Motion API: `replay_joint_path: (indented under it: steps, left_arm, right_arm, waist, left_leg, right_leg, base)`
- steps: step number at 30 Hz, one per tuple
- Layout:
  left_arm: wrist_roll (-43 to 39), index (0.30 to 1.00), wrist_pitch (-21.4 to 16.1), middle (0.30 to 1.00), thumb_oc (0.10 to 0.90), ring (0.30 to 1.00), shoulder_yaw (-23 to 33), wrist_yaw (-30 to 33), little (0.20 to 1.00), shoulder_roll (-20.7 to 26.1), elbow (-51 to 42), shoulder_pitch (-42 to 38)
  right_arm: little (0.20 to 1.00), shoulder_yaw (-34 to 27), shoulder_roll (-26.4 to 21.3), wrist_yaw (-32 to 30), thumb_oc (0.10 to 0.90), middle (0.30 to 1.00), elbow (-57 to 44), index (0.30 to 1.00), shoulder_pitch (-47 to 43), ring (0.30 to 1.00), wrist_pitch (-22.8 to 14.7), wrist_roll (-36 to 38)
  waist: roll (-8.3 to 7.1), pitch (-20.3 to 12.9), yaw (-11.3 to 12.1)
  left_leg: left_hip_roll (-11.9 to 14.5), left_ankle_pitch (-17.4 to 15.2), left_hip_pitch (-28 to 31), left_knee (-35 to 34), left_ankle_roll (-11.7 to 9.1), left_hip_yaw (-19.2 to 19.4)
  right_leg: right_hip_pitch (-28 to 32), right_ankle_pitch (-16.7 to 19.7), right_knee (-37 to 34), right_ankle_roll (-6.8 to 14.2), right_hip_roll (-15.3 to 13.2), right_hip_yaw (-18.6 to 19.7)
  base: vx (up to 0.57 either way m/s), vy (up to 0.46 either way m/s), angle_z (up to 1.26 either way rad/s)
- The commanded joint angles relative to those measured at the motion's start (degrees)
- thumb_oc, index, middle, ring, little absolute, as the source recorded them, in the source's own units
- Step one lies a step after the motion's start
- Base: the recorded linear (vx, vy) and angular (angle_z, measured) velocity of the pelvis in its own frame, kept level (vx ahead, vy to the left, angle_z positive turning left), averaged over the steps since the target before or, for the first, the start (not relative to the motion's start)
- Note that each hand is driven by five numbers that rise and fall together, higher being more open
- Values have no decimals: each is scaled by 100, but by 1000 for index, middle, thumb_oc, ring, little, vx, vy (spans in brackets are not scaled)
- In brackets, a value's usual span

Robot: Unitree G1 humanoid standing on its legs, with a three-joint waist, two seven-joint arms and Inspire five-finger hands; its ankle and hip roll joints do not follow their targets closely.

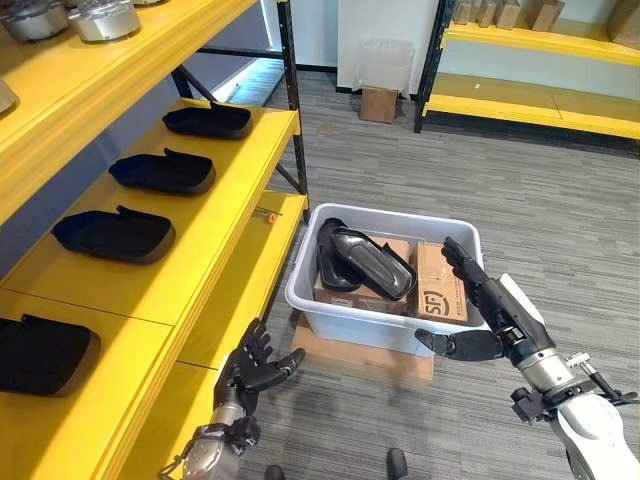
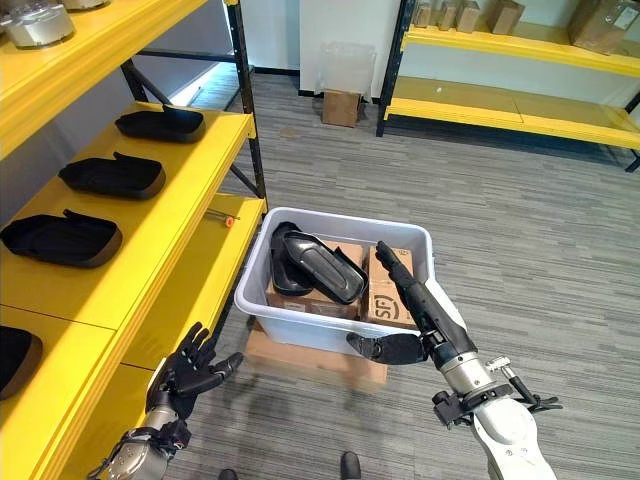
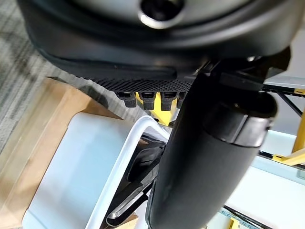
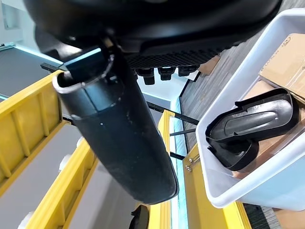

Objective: Move parts from the plastic box to the shelf.

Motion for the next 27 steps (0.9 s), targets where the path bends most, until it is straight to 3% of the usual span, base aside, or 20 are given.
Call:
replay_joint_path:
  steps: [1, 3, 6, 8, 9, 10, 12, 14, 15, 16, 17, 20, 27]
  left_arm:
    - [-1, 1000, -524, 1000, 900, 1000, 201, -47, 1000, 208, -187, -507]
    - [-30, 1000, -538, 1000, 900, 1000, 184, -27, 1000, 191, -179, -562]
    - [-79, 1000, -527, 1000, 900, 1000, 177, -5, 1000, 137, -201, -523]
    - [-105, 1000, -508, 1000, 900, 1000, 164, -4, 1000, 114, -184, -523]
    - [-88, 1000, -496, 1000, 900, 1000, 180, -11, 1000, 89, -199, -483]
    - [-88, 1000, -495, 1000, 900, 1000, 183, -10, 1000, 92, -199, -486]
    - [-114, 1000, -529, 1000, 900, 1000, 254, 38, 1000, 58, -226, -397]
    - [-114, 1000, -530, 1000, 900, 1000, 256, 38, 1000, 59, -225, -400]
    - [-81, 1000, -576, 1000, 900, 1000, 259, 85, 1000, 65, -173, -455]
    - [-81, 1000, -576, 1000, 900, 1000, 258, 85, 1000, 65, -173, -455]
    - [-43, 1000, -605, 1000, 900, 1000, 216, 96, 1000, 79, -162, -511]
    - [-73, 1000, -638, 1000, 900, 1000, 162, 58, 1000, 57, -248, -543]
    - [48, 1000, -676, 1000, 900, 1000, 91, 167, 1000, 268, -400, -668]
  right_arm:
    - [1000, -549, -27, -212, 900, 1000, -445, 1000, -356, 1000, -665, 363]
    - [1000, -544, -14, -230, 900, 1000, -455, 1000, -356, 1000, -690, 375]
    - [1000, -574, -16, -265, 900, 1000, -439, 1000, -301, 1000, -711, 435]
    - [1000, -541, -56, -285, 900, 1000, -411, 1000, -323, 1000, -681, 417]
    - [1000, -553, -46, -301, 900, 1000, -400, 1000, -327, 1000, -667, 415]
    - [1000, -553, -42, -301, 900, 1000, -401, 1000, -331, 1000, -666, 415]
    - [1000, -552, 35, -380, 900, 1000, -308, 1000, -318, 1000, -688, 429]
    - [1000, -550, 36, -381, 900, 1000, -306, 1000, -322, 1000, -689, 429]
    - [1000, -541, 46, -409, 900, 1000, -232, 1000, -315, 1000, -713, 445]
    - [1000, -541, 45, -409, 900, 1000, -232, 1000, -315, 1000, -714, 445]
    - [1000, -503, 44, -469, 900, 1000, -195, 1000, -342, 1000, -729, 353]
    - [1000, -482, 103, -463, 900, 1000, -189, 1000, -340, 1000, -733, 254]
    - [1000, -251, 253, -541, 900, 1000, -88, 1000, -487, 1000, -637, 188]
  waist:
    - [-43, -175, 38]
    - [-15, -101, 3]
    - [-7, 165, -10]
    - [-76, 360, 55]
    - [-161, 448, 113]
    - [-172, 422, 101]
    - [-169, 415, 172]
    - [-189, 404, 184]
    - [-123, 406, 255]
    - [-127, 410, 259]
    - [-42, 413, 315]
    - [87, 330, 242]
    - [23, 190, 189]
  left_leg:
    - [444, -404, 297, 445, -366, -201]
    - [559, -285, 176, 861, -412, -261]
    - [772, 11, -355, 2407, -357, -750]
    - [561, 252, -767, 3414, -256, -1134]
    - [358, 157, -1041, 3734, -159, -1266]
    - [340, 180, -1084, 3731, -149, -1271]
    - [450, 188, -1204, 2053, -144, -1268]
    - [434, 256, -1165, 1955, -142, -1234]
    - [513, 672, -1180, 779, -325, -1335]
    - [512, 686, -1159, 752, -326, -1326]
    - [479, 852, -1107, 323, -470, -1502]
    - [447, 610, -772, 136, -515, -1318]
    - [84, 139, -436, 148, -260, -926]
  right_leg:
    - [-98, -139, 57, -114, 123, -259]
    - [-46, -214, 80, -216, 218, -229]
    - [168, -345, 96, -496, 456, -134]
    - [285, -376, 115, -625, 478, -57]
    - [310, -434, 134, -661, 462, 53]
    - [271, -425, 139, -658, 446, 45]
    - [299, -488, 191, -535, 414, 309]
    - [277, -475, 194, -537, 398, 326]
    - [314, -545, 238, -478, 404, 436]
    - [318, -546, 240, -478, 401, 440]
    - [399, -634, 238, -434, 426, 543]
    - [498, -679, 195, -382, 370, 631]
    - [388, -574, 200, -108, -83, 877]
  base:
    - [10, -126, 6]
    - [7, -164, 6]
    - [24, -219, 4]
    - [-6, -169, 3]
    - [-25, -96, -9]
    - [54, -2, -47]
    - [162, 148, -68]
    - [118, 110, -29]
    - [140, 122, -53]
    - [249, 198, -44]
    - [156, 118, -50]
    - [168, 193, -61]
    - [101, 177, -49]
